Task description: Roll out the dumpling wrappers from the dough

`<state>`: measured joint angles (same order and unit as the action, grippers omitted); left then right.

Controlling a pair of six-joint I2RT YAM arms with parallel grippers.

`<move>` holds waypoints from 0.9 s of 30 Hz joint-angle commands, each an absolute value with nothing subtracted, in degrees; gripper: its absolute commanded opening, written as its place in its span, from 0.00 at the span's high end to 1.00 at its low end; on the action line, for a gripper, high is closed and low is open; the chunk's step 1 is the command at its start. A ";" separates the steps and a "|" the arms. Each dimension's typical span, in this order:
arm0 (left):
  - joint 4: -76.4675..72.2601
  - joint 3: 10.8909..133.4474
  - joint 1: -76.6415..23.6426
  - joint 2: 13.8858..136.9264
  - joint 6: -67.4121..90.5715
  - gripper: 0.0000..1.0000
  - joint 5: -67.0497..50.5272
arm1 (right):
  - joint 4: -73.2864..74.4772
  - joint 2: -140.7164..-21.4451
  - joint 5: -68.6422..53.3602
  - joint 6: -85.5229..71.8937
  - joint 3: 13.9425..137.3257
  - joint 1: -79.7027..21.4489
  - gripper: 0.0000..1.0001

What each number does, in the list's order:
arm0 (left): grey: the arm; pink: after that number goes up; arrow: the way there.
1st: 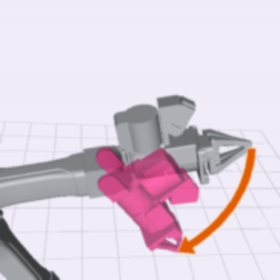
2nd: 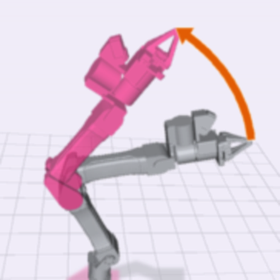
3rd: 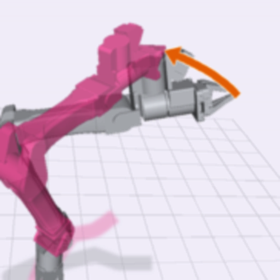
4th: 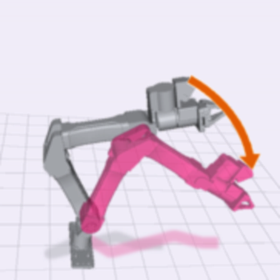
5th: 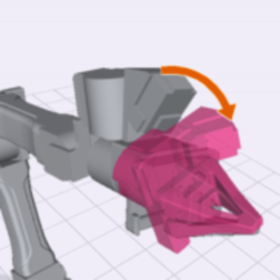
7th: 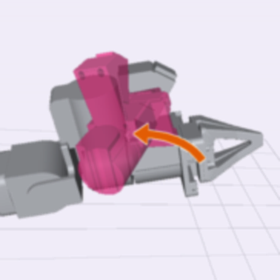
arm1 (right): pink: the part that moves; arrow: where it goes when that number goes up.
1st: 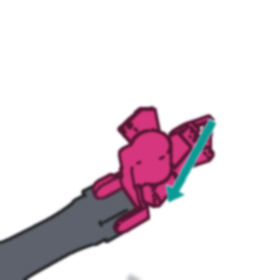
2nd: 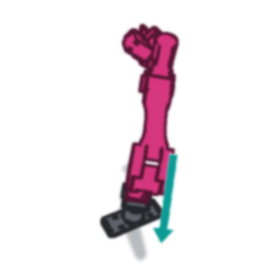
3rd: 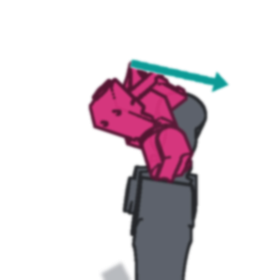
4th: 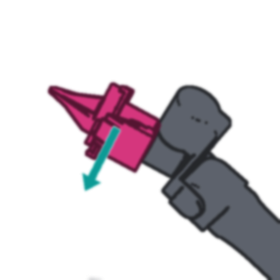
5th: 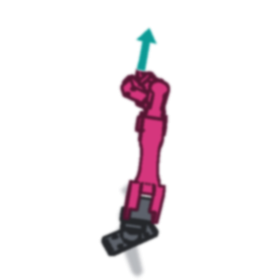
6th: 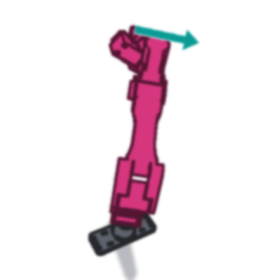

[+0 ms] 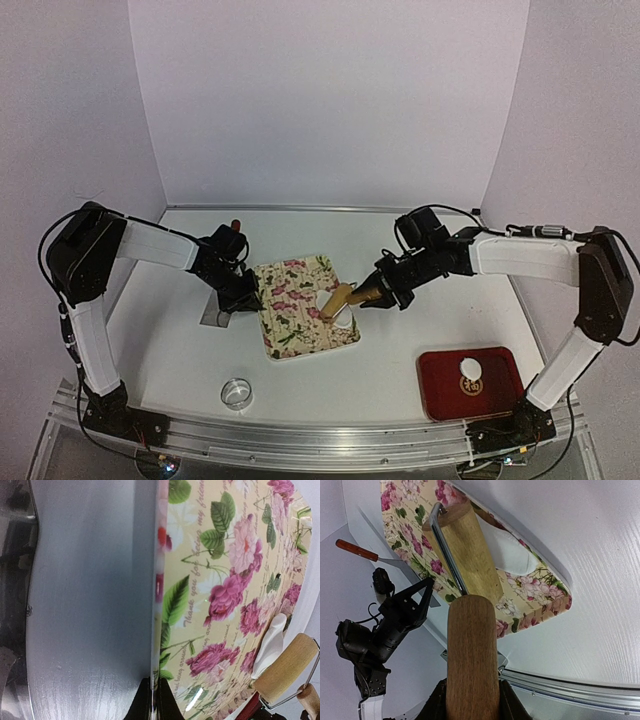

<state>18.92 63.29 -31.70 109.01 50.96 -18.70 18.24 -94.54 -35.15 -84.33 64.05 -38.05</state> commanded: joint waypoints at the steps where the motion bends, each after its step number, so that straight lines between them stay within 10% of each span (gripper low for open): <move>1: 20.32 63.74 -31.73 107.90 50.92 1.00 -16.49 | 14.95 -97.09 -37.47 -85.48 64.66 -37.71 1.00; 27: 23.66 68.57 -31.73 111.52 45.45 1.00 -17.32 | 20.16 -102.13 -39.59 -91.31 58.43 -32.36 1.00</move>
